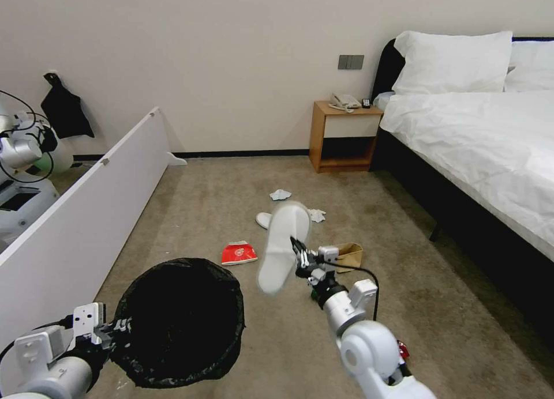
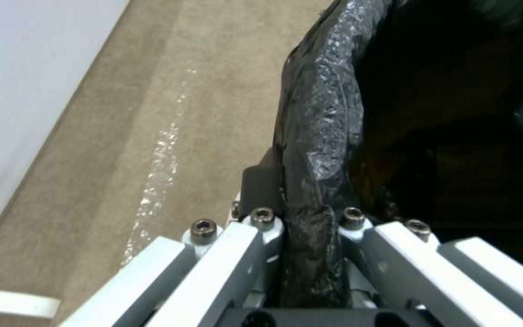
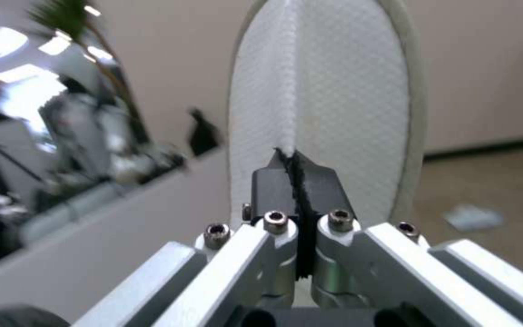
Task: Pick up the trash bin, then pick up the garbage from the floor and place it into the trash bin.
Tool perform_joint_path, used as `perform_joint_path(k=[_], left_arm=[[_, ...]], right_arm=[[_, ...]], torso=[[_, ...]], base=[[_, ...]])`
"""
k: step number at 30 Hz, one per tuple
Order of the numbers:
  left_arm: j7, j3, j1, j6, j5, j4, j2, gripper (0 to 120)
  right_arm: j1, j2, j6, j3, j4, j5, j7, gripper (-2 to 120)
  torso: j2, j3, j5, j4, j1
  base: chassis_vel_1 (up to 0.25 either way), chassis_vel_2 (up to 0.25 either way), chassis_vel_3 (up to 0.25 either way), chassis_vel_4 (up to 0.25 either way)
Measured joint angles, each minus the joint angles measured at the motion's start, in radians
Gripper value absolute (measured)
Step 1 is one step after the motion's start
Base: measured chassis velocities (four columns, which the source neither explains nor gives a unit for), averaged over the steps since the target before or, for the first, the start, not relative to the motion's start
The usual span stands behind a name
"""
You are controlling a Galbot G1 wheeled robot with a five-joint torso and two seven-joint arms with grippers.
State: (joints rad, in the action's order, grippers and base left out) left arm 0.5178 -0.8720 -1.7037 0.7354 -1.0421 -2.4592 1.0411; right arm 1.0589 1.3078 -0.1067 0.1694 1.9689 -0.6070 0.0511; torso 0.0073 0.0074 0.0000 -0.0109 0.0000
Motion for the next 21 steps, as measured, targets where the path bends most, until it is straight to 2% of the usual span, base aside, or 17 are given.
perform_joint_path(k=[2, 4, 6, 9, 13, 21], left_arm=[[0.001, 0.000, 0.003, 0.000, -0.011, -0.003, -0.014, 3], [0.004, 0.003, 0.011, 0.000, -0.028, 0.000, -0.036, 3], [0.004, 0.009, 0.013, 0.000, -0.029, 0.003, -0.036, 3], [0.002, 0.014, 0.013, 0.000, -0.026, 0.005, -0.028, 3], [-0.007, 0.011, 0.005, 0.000, -0.014, -0.004, -0.008, 3], [-0.015, 0.008, -0.004, 0.000, 0.008, -0.002, 0.011, 3]], right_arm=[[-0.026, -0.014, 0.007, -0.010, 0.006, -0.029, 0.006, 0], [-0.103, -0.048, 0.012, -0.044, 0.012, -0.108, 0.019, 0], [-0.153, -0.049, 0.025, -0.065, -0.003, -0.128, 0.026, 0], [-0.244, -0.029, 0.049, -0.092, -0.036, -0.152, 0.039, 0], [-0.352, 0.000, 0.084, -0.139, -0.070, -0.184, 0.095, 0], [-0.443, 0.026, 0.138, -0.237, -0.096, -0.235, 0.186, 0]], torso=[[0.000, 0.000, 0.0002, 0.0000, 0.000], [0.000, 0.000, 0.0000, -0.0004, 0.000], [0.000, 0.000, 0.0000, -0.0001, 0.000], [0.000, 0.000, -0.0001, 0.0007, 0.000], [0.000, 0.000, -0.0002, 0.0000, 0.000], [0.000, 0.000, -0.0002, 0.0001, 0.000]], base=[[0.000, 0.000, 0.000, 0.000], [0.000, 0.000, 0.000, 0.000], [0.000, 0.000, 0.000, 0.000], [0.000, 0.000, 0.000, 0.000], [0.000, 0.000, 0.000, 0.000], [0.000, 0.000, 0.000, 0.000]])
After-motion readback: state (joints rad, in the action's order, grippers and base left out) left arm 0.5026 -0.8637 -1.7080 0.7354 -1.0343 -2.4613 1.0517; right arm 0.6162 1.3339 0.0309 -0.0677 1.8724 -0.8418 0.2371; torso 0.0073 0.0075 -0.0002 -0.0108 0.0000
